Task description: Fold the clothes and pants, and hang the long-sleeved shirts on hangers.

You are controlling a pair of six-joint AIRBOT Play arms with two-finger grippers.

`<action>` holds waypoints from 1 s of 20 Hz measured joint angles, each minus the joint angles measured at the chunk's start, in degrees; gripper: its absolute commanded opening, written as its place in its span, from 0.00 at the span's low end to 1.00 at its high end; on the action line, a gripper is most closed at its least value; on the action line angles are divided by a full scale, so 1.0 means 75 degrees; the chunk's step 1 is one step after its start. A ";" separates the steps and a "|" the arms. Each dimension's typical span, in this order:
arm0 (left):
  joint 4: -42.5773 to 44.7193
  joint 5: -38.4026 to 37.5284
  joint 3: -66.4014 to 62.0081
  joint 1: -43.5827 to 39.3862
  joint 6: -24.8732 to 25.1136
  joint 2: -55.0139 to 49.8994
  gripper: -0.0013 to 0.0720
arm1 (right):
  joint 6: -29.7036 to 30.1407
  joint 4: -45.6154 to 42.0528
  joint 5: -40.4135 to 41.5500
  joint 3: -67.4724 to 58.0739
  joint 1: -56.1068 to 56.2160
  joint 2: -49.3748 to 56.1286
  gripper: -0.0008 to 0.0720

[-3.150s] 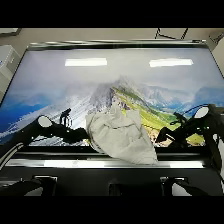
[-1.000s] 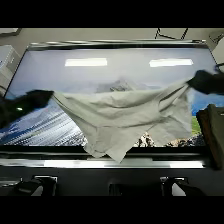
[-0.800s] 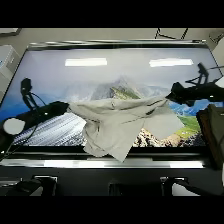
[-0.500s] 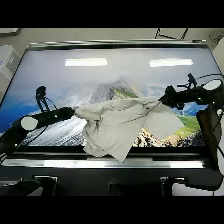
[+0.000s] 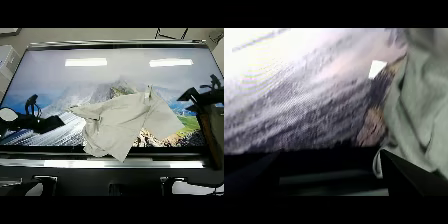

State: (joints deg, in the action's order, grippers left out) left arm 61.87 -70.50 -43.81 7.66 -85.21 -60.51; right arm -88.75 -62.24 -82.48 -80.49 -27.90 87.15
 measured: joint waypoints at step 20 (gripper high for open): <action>-0.3162 0.2611 0.1440 0.0012 0.0901 -0.0230 0.89 | 0.1026 0.1437 0.1154 0.4572 0.2492 -0.1131 0.93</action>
State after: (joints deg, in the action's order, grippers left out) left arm 38.15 -50.92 -33.01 7.75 -78.46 -62.24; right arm -81.06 -51.46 -73.82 -46.19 -9.21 78.67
